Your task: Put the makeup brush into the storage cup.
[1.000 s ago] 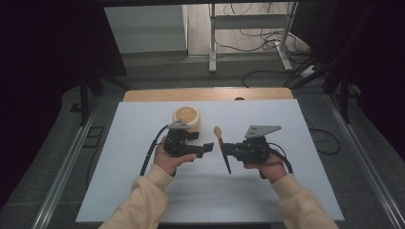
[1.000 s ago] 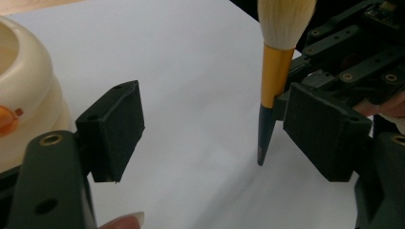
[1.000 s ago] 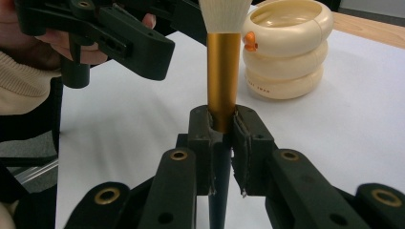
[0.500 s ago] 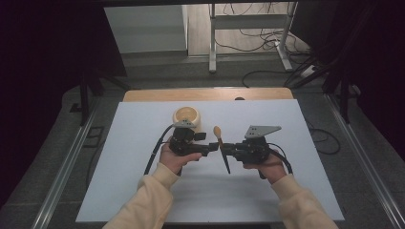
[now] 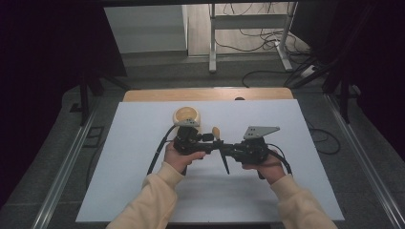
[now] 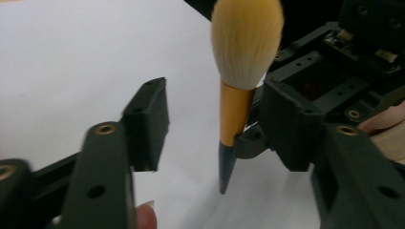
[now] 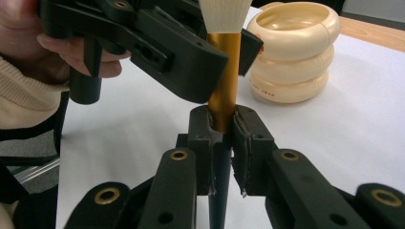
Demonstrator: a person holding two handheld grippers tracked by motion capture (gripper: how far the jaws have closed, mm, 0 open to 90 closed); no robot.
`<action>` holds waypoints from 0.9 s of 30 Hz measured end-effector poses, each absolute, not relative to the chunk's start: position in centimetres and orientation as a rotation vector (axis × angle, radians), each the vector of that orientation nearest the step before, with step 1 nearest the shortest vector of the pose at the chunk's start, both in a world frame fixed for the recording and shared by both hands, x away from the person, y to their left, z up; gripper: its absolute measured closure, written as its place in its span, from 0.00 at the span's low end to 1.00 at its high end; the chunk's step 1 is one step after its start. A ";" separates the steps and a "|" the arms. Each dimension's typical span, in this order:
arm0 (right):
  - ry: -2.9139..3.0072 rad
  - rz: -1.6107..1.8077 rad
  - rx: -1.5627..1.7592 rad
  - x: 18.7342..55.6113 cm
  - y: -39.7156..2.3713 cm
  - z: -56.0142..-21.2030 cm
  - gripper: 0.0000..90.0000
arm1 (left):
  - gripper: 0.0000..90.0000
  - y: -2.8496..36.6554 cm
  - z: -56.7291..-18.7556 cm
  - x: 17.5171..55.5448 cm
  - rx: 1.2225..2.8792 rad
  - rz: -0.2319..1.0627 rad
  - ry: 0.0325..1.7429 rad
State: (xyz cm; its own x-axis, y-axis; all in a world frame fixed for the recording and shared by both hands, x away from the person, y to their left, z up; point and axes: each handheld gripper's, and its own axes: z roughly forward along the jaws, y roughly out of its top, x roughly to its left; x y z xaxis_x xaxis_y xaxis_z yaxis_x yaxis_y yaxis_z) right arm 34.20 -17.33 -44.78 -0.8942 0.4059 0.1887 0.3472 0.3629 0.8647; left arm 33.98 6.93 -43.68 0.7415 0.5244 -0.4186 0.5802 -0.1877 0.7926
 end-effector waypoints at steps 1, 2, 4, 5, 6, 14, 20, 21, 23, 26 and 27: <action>2.546 1.594 0.703 34.2 -17.3 -44.8 0.88 | 0.58 6.9 -43.7 34.0 1.838 -0.067 0.853; 2.546 1.593 0.699 34.2 -17.3 -44.8 0.88 | 0.61 6.9 -43.7 34.1 1.837 -0.072 0.850; 2.546 1.591 0.695 34.2 -17.3 -44.8 0.88 | 0.67 6.8 -43.7 34.2 1.840 -0.086 0.843; 2.544 1.593 0.697 34.2 -17.3 -44.8 0.88 | 0.69 6.8 -43.8 34.2 1.844 -0.093 0.839; 2.543 1.595 0.698 34.2 -17.3 -44.7 0.88 | 0.71 6.7 -43.8 34.2 1.847 -0.100 0.834; 2.539 1.596 0.699 34.2 -17.3 -44.8 0.88 | 0.84 6.6 -43.8 34.2 1.844 -0.123 0.821; 2.532 1.605 0.695 34.2 -17.3 -44.7 0.87 | 0.85 6.7 -43.7 34.1 1.839 -0.117 0.815; 2.530 1.605 0.692 34.2 -17.3 -44.7 0.87 | 0.85 6.8 -43.7 34.1 1.833 -0.110 0.815; 2.528 1.598 0.689 34.1 -17.4 -44.7 0.83 | 0.85 6.9 -43.6 34.1 1.823 -0.102 0.820; 2.513 1.600 0.692 34.0 -17.5 -44.7 0.74 | 0.85 7.3 -43.4 34.2 1.815 -0.084 0.824; 2.511 1.589 0.693 34.0 -17.5 -44.8 0.72 | 0.85 7.5 -43.3 34.2 1.811 -0.078 0.827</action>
State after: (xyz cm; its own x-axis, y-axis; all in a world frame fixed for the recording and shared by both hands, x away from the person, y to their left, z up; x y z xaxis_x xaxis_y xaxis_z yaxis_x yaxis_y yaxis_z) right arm 34.02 -17.46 -44.75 -0.8930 0.4201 0.1616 0.3258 0.3555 0.8760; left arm 34.17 7.53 -43.28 0.7551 0.4957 -0.4291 0.5675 -0.1664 0.8064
